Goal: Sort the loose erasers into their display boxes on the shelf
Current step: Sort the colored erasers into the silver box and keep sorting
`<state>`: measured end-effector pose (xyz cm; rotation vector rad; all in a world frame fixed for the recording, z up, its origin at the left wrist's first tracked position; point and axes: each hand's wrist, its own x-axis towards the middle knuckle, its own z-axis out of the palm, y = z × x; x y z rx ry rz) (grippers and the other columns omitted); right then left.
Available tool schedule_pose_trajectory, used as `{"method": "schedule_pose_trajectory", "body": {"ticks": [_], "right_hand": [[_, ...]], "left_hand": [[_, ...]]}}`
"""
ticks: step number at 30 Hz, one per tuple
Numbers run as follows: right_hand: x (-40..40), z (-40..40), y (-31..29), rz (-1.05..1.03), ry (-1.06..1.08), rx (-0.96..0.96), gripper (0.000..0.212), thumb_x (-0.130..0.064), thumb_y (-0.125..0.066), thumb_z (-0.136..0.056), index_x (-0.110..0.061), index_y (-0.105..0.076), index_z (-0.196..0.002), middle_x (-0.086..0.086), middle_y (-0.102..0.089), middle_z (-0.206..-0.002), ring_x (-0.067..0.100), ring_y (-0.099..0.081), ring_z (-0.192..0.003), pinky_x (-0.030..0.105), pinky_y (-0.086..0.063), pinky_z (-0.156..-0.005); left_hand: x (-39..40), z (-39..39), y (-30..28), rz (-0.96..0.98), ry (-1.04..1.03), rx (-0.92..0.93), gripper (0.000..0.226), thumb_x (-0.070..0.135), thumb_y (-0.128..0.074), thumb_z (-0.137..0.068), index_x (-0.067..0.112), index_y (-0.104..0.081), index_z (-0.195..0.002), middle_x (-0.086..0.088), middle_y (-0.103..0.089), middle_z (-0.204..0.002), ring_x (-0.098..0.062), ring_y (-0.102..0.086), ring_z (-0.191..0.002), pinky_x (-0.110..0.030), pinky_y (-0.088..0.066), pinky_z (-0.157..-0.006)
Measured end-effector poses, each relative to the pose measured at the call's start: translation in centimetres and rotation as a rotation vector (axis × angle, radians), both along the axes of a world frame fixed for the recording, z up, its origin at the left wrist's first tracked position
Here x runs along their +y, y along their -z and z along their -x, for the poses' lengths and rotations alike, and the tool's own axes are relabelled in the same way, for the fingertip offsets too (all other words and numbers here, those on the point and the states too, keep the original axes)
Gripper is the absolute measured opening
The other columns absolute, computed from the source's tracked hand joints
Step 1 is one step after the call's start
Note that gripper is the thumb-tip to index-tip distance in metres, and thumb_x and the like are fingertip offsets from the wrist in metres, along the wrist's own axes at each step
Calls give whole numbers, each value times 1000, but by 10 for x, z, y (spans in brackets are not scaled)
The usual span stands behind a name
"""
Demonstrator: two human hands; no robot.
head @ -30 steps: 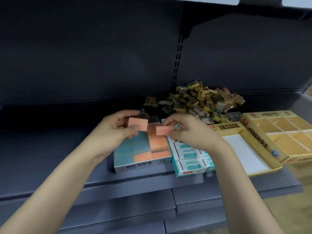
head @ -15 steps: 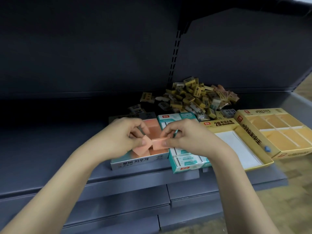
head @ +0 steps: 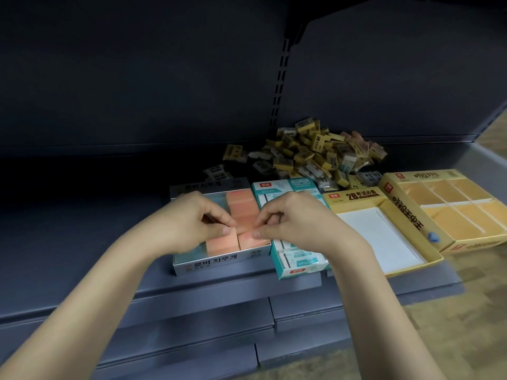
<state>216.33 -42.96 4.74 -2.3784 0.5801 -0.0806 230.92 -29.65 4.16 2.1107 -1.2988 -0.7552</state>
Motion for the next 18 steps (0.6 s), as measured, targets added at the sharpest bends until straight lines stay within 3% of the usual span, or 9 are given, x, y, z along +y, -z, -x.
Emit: {"method": "schedule_pose_trajectory", "body": {"ticks": [2, 5, 11, 14, 18], "right_hand": [[0, -2, 1, 7, -10, 5, 11, -28, -77, -77, -19, -74, -82, -12, -60, -62, -7, -51, -53, 6, -37, -50], [0, -4, 1, 39, -17, 31, 7, -25, -74, -78, -20, -70, -82, -12, -59, -64, -3, -51, -53, 8, -39, -52], [-1, -7, 1, 107, -37, 98, 6, -18, -70, -81, -21, -65, -78, -15, -55, -63, -1, -49, -58, 13, -37, -56], [-3, -11, 2, 161, -16, 143, 16, -19, -69, -79, -26, -57, -71, -15, -53, -64, 2, -50, -64, 26, -45, -65], [-5, -13, 1, 219, -5, 170, 24, -26, -72, -75, -27, -50, -67, -13, -50, -68, 9, -49, -69, 28, -44, -65]], "left_hand": [[0, 0, 1, -20, 19, -20, 15, 23, -69, -82, 38, -71, -85, 19, -68, -93, -5, -63, -92, -29, -49, -92], [-2, 1, 1, -18, 16, -52, 15, 20, -70, -82, 35, -72, -85, 22, -66, -87, 2, -60, -86, -14, -46, -82], [2, -2, 1, -34, -5, -108, 23, 20, -72, -79, 38, -67, -67, 15, -66, -81, 1, -57, -79, -9, -39, -68], [4, -4, -1, -55, 20, -108, 23, 20, -73, -78, 38, -68, -67, 19, -66, -80, 5, -58, -79, -3, -36, -66], [4, -4, -2, -61, 14, -83, 15, 19, -73, -79, 32, -73, -74, 18, -67, -76, 7, -58, -70, 0, -39, -59]]}}
